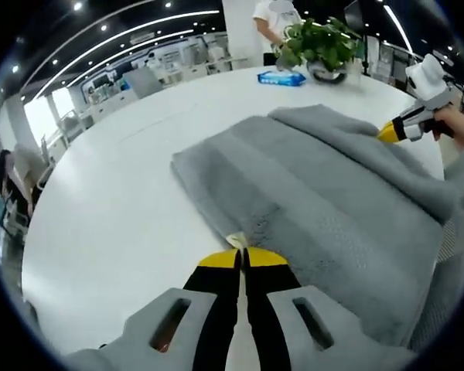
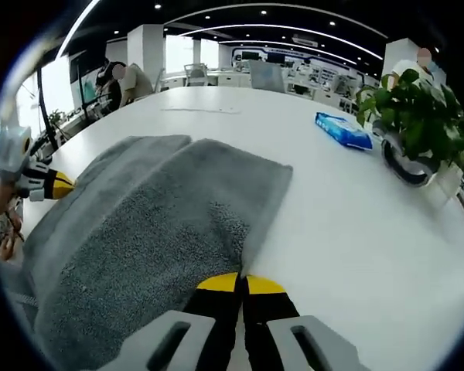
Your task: Open the folded towel by lifting each exposed corner and separating the folded layers until the towel lies flat within the target outline without major curled edges
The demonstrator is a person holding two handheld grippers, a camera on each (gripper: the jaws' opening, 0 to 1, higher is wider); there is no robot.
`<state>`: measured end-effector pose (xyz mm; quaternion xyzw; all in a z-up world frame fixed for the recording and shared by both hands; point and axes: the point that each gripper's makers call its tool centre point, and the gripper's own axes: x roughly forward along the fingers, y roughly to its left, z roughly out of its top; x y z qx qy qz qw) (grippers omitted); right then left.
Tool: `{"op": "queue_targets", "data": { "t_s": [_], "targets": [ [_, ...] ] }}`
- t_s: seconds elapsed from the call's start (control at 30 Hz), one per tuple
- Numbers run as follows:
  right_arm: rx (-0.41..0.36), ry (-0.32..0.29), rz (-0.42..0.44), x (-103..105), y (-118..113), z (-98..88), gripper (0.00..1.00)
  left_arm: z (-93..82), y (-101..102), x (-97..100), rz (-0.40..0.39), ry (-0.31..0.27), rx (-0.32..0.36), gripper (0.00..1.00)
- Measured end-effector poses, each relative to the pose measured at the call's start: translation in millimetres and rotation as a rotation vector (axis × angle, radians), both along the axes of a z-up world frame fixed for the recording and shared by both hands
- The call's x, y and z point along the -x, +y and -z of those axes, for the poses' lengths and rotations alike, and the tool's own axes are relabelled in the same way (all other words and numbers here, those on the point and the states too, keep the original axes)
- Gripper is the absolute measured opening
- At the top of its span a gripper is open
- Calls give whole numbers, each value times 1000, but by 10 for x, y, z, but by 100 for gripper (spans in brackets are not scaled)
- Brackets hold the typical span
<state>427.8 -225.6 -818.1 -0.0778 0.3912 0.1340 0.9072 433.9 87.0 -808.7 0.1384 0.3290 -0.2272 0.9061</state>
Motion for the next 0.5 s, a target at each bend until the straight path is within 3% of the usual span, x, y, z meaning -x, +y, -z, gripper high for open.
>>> {"op": "queue_targets", "data": {
  "t_s": [0.3, 0.5],
  "targets": [
    [7, -10, 14, -81, -166, 57, 0, -5, 83, -7, 3, -10, -27, 1],
    [63, -30, -9, -43, -168, 23, 0, -5, 228, -47, -18, 0, -41, 1]
  ]
}}
